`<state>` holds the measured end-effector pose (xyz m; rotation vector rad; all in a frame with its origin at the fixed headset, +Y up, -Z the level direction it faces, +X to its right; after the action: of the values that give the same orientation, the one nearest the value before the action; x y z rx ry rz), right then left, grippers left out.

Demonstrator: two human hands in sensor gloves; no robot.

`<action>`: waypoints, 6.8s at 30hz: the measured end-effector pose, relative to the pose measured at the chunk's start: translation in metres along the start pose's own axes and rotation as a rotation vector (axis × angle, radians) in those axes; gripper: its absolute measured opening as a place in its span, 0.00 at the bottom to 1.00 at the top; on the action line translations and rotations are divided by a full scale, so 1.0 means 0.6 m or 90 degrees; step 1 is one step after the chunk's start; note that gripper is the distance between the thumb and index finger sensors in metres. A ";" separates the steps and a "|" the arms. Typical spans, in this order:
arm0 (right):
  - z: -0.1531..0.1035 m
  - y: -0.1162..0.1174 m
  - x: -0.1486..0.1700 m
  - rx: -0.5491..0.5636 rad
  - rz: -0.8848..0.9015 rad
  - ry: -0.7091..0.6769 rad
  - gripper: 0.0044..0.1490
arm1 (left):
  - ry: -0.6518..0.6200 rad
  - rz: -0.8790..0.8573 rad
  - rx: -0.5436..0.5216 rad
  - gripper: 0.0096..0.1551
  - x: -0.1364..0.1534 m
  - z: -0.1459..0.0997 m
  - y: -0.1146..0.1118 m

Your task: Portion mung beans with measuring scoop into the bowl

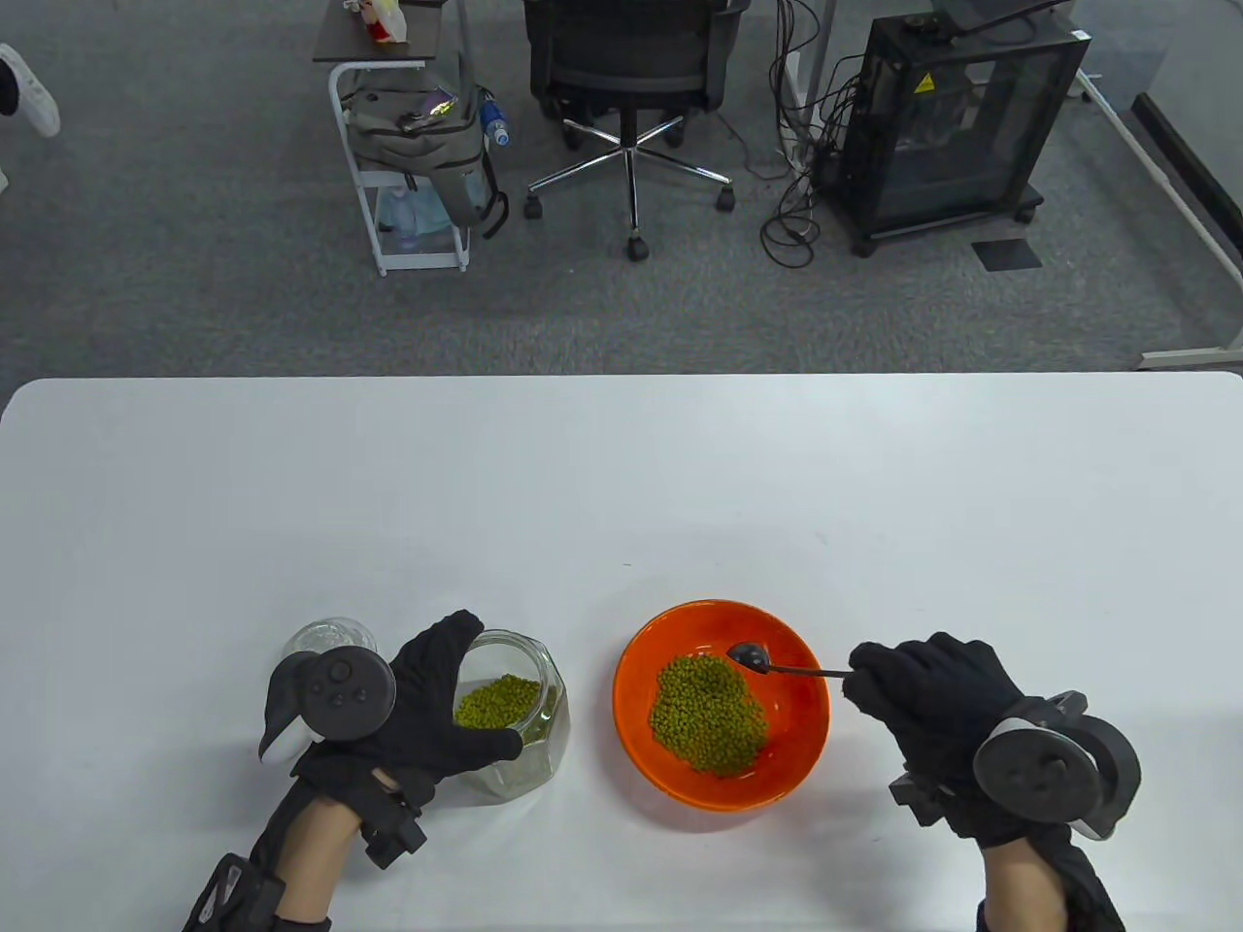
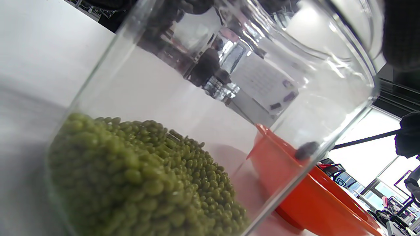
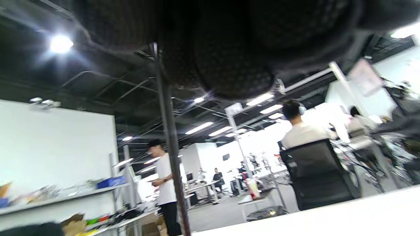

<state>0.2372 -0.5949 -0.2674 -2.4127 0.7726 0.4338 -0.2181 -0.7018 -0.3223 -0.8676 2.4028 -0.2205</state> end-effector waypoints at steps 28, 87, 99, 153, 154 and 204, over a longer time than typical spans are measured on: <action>0.097 0.153 -0.127 -0.023 0.338 0.254 0.27 | -0.001 -0.001 -0.002 0.79 0.000 0.000 0.000; 0.070 0.304 -0.118 -0.169 0.342 0.402 0.28 | -0.001 0.001 0.000 0.79 0.001 0.000 -0.001; 0.056 0.278 -0.072 -0.149 0.400 0.449 0.28 | -0.001 0.000 0.000 0.79 0.002 0.000 -0.001; -0.055 0.044 0.181 -0.015 0.449 0.586 0.28 | -0.002 0.002 0.004 0.79 0.002 0.001 0.000; -0.059 0.040 0.186 -0.014 0.444 0.590 0.28 | -0.002 0.001 0.004 0.79 0.002 0.001 0.000; -0.009 -0.034 -0.106 0.089 -0.034 -0.075 0.26 | -0.001 0.001 0.005 0.79 0.001 0.000 0.000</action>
<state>0.2008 -0.5573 -0.2260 -2.2515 0.6633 0.4800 -0.2186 -0.7023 -0.3228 -0.8614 2.3998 -0.2271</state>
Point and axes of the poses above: the tracker on the back of each hand, its own x axis roughly to the little-finger side, its own z axis roughly from the wrist to the fingertips, y = z × x, the point moved 4 cm from there along z, roughly from the wrist to the fingertips, and after that the axes turned 3 degrees about x, right-handed, at the moved point
